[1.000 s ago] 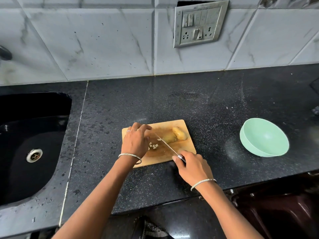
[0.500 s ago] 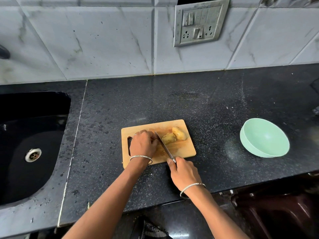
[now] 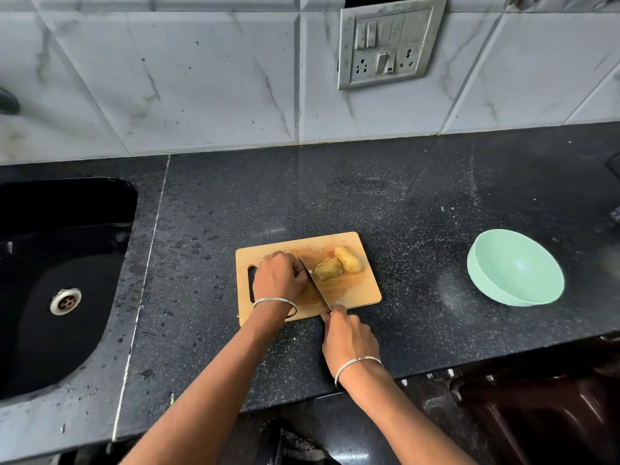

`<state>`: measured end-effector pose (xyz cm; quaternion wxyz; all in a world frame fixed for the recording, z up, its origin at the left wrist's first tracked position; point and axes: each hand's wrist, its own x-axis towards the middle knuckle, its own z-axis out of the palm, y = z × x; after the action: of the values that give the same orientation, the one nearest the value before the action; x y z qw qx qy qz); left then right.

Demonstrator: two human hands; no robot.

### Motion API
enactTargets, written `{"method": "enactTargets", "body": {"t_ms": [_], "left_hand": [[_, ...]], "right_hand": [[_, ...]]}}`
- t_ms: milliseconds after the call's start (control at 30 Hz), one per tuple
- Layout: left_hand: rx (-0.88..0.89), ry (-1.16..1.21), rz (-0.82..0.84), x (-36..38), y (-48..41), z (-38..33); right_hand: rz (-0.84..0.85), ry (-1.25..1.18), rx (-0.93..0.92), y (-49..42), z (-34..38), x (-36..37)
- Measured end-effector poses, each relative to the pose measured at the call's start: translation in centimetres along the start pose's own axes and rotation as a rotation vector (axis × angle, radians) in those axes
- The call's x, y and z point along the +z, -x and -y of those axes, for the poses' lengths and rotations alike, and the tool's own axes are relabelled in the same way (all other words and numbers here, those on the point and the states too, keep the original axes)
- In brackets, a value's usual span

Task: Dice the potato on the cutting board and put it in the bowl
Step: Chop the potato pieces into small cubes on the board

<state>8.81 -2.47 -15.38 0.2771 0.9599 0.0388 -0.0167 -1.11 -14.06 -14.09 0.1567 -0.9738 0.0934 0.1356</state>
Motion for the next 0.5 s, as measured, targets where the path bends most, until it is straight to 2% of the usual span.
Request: {"method": "enactTargets", "body": {"t_ms": [133, 333, 500], "left_hand": [[-0.044, 0.006, 0.046, -0.1, 0.4, 0.0], [-0.078, 0.036, -0.063, -0.6, 1.1, 0.5], [-0.046, 0.111, -0.135, -1.0, 1.4, 0.7]], "right_hand": [[-0.012, 0.013, -0.073, 0.3, -0.2, -0.1], [-0.053, -0.081, -0.055, 0.7, -1.1, -0.8], [-0.051, -0.04, -0.023, 0.6, -0.7, -0.4]]}}
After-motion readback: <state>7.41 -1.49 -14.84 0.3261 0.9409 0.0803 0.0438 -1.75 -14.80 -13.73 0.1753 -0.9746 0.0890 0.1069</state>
